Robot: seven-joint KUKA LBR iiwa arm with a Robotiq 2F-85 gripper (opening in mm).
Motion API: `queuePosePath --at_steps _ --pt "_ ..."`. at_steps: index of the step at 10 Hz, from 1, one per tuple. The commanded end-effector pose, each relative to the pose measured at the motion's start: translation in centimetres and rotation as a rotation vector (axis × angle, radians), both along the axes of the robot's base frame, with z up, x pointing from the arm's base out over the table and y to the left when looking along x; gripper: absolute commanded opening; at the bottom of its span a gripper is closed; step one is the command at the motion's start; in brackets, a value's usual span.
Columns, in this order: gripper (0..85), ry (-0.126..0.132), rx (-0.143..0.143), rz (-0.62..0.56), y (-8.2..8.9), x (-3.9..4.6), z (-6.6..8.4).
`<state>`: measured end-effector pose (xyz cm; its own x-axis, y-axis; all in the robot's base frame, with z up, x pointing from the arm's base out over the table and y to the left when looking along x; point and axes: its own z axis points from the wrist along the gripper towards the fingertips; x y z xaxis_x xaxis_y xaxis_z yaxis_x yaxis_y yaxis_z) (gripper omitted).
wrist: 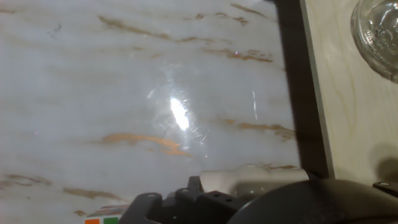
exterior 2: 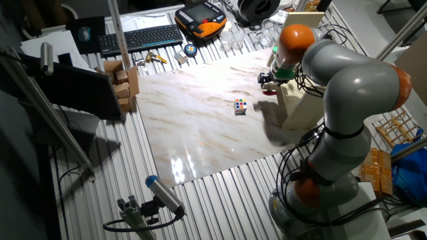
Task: Take the object down from the shelf
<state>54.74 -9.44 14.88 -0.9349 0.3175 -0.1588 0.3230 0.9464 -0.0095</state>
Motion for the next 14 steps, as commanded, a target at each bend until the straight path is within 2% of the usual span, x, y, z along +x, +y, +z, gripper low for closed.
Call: queuePosePath --at_steps 1,3,4,6,7,8,9,10,11,12,13,14 --pt "0.0 0.002 0.0 0.0 0.01 0.01 -0.06" --pt "0.0 0.008 0.002 0.004 0.01 0.0 -0.08" --pt "0.0 0.01 -0.009 0.01 0.01 0.0 -0.08" --pt "0.0 0.033 0.017 0.009 0.01 0.0 -0.08" --pt "0.0 0.035 0.024 -0.009 0.01 0.0 -0.08" --pt "0.0 0.033 0.016 -0.035 0.01 0.0 -0.08" --pt "0.0 0.043 0.025 -0.066 0.01 0.0 -0.08" --pt "0.0 0.05 0.062 -0.099 0.01 0.0 -0.08" --pt "0.0 0.052 0.075 -0.12 0.01 0.0 -0.08" --pt "0.0 0.045 0.076 -0.131 0.01 0.0 -0.08" --pt "0.0 0.029 0.087 -0.127 0.01 0.0 -0.08" --pt "0.0 0.04 0.12 -0.149 0.01 0.0 -0.08"
